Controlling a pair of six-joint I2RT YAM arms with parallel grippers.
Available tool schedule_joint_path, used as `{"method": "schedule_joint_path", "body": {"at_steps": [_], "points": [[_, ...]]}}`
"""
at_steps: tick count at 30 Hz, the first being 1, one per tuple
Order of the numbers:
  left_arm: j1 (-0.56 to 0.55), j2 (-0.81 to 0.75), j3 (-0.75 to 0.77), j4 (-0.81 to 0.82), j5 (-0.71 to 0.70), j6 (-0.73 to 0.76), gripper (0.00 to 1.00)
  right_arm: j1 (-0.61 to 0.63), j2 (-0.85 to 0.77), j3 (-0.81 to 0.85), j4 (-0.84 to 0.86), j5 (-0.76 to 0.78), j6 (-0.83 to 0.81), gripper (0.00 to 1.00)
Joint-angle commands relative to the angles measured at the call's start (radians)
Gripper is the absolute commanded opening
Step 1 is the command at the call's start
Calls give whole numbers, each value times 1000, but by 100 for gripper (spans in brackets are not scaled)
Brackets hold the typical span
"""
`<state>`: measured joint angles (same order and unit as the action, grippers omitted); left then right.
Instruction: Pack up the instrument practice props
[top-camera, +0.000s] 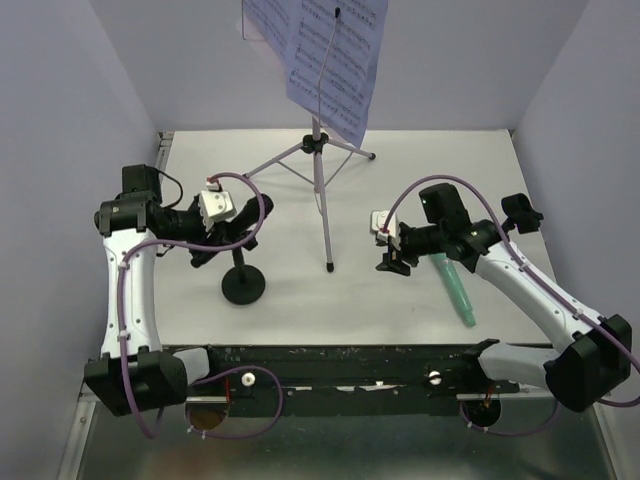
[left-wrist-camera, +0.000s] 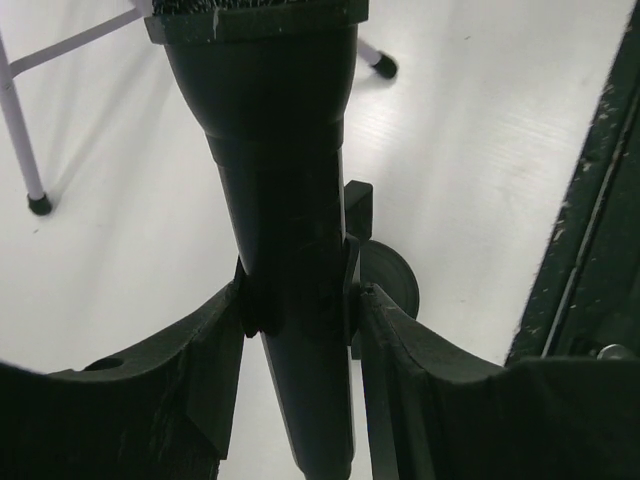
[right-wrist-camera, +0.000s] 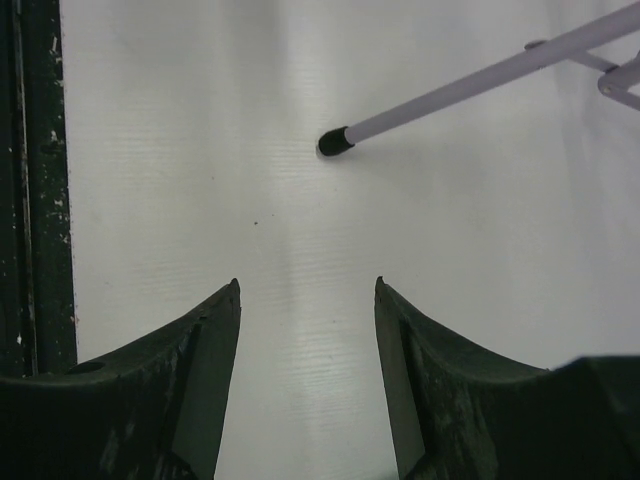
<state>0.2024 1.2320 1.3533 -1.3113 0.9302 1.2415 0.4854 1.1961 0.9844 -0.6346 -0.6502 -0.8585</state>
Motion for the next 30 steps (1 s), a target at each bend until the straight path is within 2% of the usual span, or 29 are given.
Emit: {"method": "schedule_joint_path", "body": {"at_steps": [1, 3, 7, 10, 12, 16, 22, 30], "points": [[-73, -135, -68, -53, 186, -85, 0, 45, 40, 53, 65, -86, 70, 64], [-121, -178, -124, 50, 208, -189, 0, 58, 57, 54, 136, -111, 133, 64], [-288, -265, -275, 399, 171, -482, 0, 97, 76, 11, 320, -123, 255, 64], [-426, -285, -341, 570, 121, -598, 0, 134, 88, -22, 430, -124, 311, 64], [-469, -284, -359, 638, 98, -655, 0, 147, 102, -36, 490, -147, 343, 65], [-486, -287, -381, 682, 46, -671, 0, 171, 118, -87, 655, -199, 420, 68], [-486, -278, -362, 610, 21, -622, 0, 223, 186, -145, 938, -183, 594, 77], [-491, -272, -362, 627, -16, -640, 0, 265, 263, -115, 1046, -201, 677, 87]]}}
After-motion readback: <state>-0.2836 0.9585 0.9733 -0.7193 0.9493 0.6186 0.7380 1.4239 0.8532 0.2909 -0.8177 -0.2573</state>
